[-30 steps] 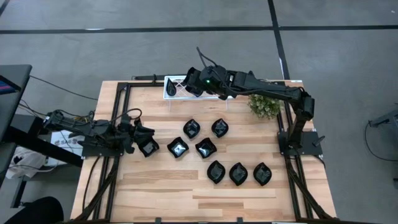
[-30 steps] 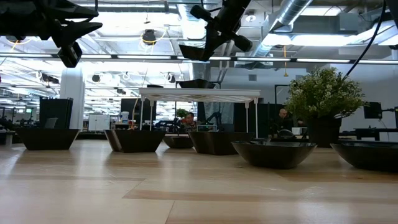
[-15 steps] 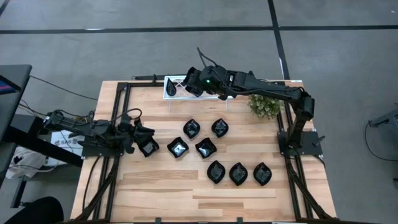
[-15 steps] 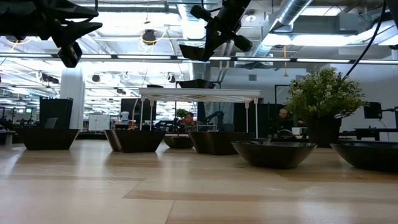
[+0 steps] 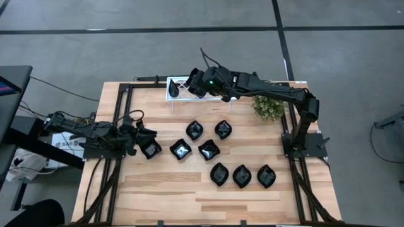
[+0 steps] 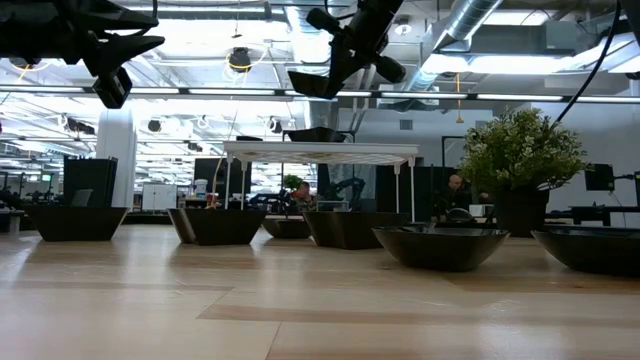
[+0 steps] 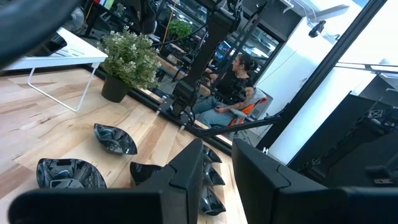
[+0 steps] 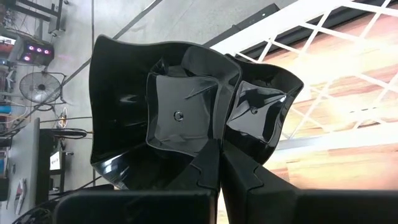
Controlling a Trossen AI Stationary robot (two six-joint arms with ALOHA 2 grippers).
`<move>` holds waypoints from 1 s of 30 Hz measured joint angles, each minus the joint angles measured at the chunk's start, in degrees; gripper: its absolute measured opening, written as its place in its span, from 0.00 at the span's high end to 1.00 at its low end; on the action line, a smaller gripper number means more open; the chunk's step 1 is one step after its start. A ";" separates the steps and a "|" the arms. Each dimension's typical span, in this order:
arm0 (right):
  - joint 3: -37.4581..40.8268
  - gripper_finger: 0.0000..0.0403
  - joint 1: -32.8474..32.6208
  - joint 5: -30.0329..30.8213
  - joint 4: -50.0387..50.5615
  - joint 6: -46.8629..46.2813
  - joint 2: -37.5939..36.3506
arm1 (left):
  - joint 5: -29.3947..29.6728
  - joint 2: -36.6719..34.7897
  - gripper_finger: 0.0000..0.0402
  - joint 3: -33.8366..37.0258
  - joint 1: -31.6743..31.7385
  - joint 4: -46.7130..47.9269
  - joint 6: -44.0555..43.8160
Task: Pick & Place Mini shaped plates
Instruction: Stack the distorted square-shaped plate on top of the distorted square-shaped plate on the shelf
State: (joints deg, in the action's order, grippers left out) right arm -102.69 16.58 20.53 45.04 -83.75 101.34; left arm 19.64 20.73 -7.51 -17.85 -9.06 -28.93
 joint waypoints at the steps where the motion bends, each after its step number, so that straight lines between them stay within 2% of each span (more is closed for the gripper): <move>1: 0.00 1.00 0.00 -0.02 0.14 -0.20 0.00 | 0.02 0.00 0.78 0.00 0.00 0.00 0.00; 15: 0.00 1.00 0.93 -0.21 3.46 -1.54 -0.02 | 0.02 -0.02 0.78 0.00 -0.02 -0.02 0.00; 19: 0.02 1.00 2.22 -2.62 2.69 -1.88 -0.02 | 0.02 0.00 0.78 0.00 0.00 -0.02 0.00; 30: 0.17 1.00 1.81 -4.11 3.82 -5.91 3.35 | 0.02 -0.02 0.78 0.00 -0.02 -0.09 -0.02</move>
State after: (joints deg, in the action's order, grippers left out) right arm -102.53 18.39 16.43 48.86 -89.66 104.69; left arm 19.66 20.71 -7.51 -17.86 -9.15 -28.95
